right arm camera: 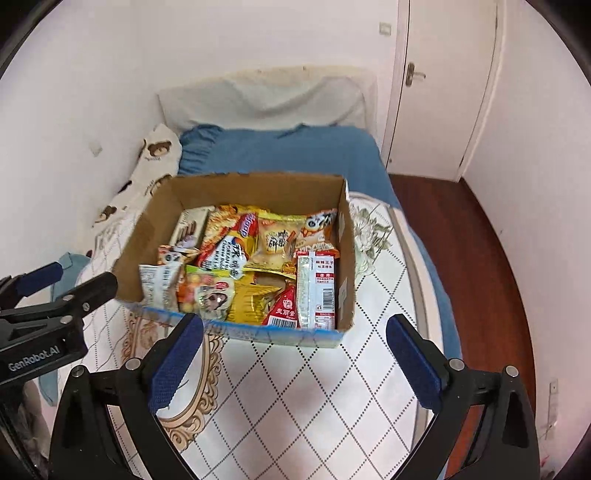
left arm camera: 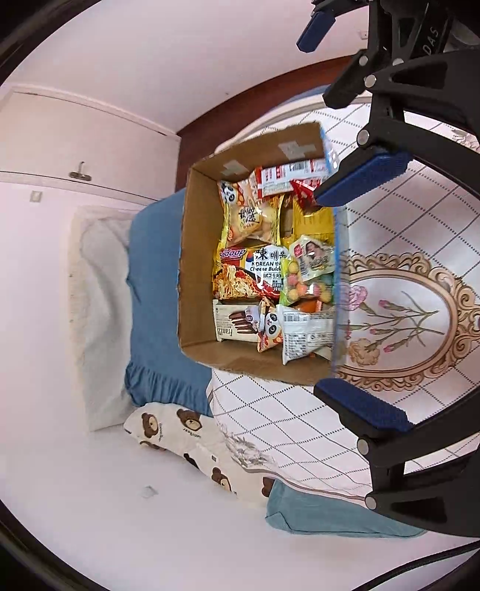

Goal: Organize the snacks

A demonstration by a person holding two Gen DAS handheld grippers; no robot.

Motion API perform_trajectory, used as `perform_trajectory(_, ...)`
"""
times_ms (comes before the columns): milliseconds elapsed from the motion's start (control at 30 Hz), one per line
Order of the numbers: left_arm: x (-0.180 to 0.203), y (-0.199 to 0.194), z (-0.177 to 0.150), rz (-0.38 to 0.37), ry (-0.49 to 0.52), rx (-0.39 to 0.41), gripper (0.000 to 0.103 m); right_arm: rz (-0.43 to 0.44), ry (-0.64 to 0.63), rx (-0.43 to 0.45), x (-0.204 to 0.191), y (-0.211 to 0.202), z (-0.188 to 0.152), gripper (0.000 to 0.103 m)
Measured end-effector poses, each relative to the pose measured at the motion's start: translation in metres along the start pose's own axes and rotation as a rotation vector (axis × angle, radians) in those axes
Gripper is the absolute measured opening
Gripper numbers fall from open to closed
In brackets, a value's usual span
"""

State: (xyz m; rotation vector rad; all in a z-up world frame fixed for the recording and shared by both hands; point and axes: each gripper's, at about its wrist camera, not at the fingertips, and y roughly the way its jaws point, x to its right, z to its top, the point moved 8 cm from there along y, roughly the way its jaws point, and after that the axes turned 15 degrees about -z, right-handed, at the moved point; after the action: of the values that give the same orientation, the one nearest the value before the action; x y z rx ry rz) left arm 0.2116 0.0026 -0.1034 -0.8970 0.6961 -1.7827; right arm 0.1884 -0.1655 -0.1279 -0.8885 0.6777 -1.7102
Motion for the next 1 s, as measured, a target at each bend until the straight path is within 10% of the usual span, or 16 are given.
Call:
perform_trajectory(567, 0.027, -0.106, -0.045, 0.010, 0.057, 0.150, 0.095, 0.019, 0.030, 0.178, 0.027, -0.135, -0.036, 0.103)
perform_trajectory(1000, 0.031, -0.113, -0.056, -0.013, 0.057, 0.166, 0.103, 0.018, 0.053, 0.192, 0.032, -0.137, -0.042, 0.103)
